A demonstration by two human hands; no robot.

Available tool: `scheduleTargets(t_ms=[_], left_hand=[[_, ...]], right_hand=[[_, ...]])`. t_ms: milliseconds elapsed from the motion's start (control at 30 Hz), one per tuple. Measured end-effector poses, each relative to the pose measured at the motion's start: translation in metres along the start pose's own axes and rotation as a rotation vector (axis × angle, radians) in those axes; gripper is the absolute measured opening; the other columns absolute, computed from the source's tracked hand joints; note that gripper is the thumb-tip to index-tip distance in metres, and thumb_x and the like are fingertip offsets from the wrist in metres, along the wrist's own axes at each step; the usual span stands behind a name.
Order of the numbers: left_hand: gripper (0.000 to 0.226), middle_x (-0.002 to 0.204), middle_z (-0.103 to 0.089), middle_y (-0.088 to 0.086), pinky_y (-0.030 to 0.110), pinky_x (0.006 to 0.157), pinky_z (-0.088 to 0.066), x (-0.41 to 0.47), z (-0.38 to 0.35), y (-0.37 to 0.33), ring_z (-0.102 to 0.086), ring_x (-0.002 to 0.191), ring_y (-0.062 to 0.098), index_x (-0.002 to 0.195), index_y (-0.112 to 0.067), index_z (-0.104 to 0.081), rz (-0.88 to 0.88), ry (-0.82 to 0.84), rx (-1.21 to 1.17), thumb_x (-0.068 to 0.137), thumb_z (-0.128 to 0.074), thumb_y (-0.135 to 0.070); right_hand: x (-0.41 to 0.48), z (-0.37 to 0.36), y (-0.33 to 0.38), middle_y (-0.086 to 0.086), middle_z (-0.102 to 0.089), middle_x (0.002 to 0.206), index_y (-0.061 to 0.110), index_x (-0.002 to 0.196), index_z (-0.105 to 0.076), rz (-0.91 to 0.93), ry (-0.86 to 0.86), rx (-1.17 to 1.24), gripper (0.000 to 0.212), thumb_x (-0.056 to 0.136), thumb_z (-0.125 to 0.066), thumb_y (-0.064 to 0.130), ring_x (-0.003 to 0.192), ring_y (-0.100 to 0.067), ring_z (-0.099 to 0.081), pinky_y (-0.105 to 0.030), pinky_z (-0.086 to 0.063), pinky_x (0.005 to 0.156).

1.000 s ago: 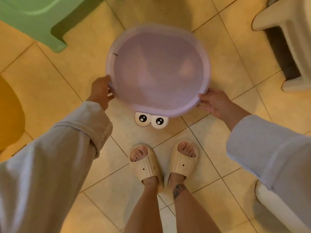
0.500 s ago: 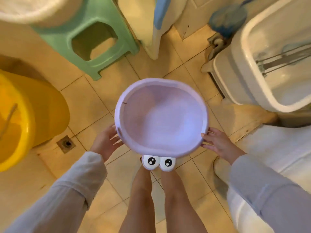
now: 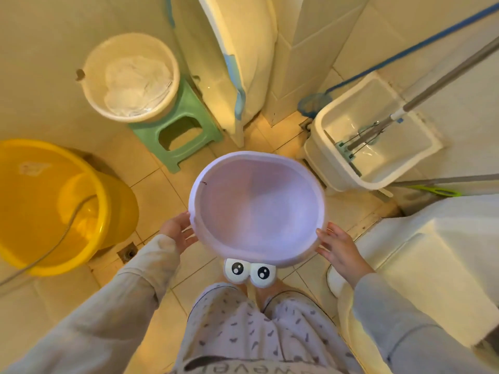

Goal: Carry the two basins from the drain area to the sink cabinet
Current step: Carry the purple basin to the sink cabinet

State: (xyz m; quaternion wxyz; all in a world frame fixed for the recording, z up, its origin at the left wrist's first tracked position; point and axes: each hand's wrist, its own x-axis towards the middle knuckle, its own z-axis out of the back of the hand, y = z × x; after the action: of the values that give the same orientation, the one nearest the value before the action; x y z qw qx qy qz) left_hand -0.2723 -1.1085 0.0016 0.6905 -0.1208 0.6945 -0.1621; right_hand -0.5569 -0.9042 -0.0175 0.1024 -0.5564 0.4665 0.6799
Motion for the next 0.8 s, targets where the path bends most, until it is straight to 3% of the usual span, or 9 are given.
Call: scheduleTargets(t_ms=[267,433,600,800], left_hand=[[0.018,0.084,-0.061,0.006,0.039,0.068,-0.048,-0.031,-0.011,-0.02,-0.057,0.075,0.025,0.083,-0.013,-0.059,-0.058,0.141,0.106,0.091,-0.044,-0.01],[0.02,0.084,-0.058,0.007,0.04,0.068,-0.047,-0.024,-0.03,-0.028,-0.055,0.074,0.027,0.083,-0.011,-0.058,-0.026,0.2,0.229,0.093,-0.04,-0.01],[0.018,0.082,-0.056,0.005,0.037,0.066,-0.046,-0.021,-0.056,-0.034,-0.053,0.071,0.025,0.082,-0.013,-0.057,-0.005,0.332,0.502,0.092,-0.042,-0.012],[0.016,0.076,-0.054,0.003,0.026,0.046,-0.056,-0.026,-0.091,-0.025,-0.054,0.068,0.021,0.077,-0.013,-0.058,0.002,0.484,0.839,0.09,-0.05,-0.018]], right_hand=[[-0.049,0.018,-0.018,-0.006,-0.066,0.099,0.007,0.119,-0.053,0.076,-0.023,0.157,0.031,0.089,-0.056,0.001,0.095,-0.022,-0.062,-0.034,-0.052,0.076],[-0.077,0.018,-0.05,-0.007,-0.069,0.104,0.01,0.121,-0.056,0.151,-0.165,0.333,0.035,0.087,-0.061,0.004,0.096,-0.023,-0.065,-0.03,-0.055,0.068],[-0.113,0.01,-0.1,-0.007,-0.069,0.101,0.009,0.124,-0.055,0.188,-0.353,0.539,0.038,0.087,-0.061,0.005,0.094,-0.025,-0.064,-0.034,-0.052,0.073],[-0.159,-0.023,-0.185,-0.012,-0.066,0.12,0.009,0.129,-0.055,0.212,-0.534,0.762,0.043,0.087,-0.061,0.008,0.111,-0.031,-0.062,-0.039,-0.053,0.081]])
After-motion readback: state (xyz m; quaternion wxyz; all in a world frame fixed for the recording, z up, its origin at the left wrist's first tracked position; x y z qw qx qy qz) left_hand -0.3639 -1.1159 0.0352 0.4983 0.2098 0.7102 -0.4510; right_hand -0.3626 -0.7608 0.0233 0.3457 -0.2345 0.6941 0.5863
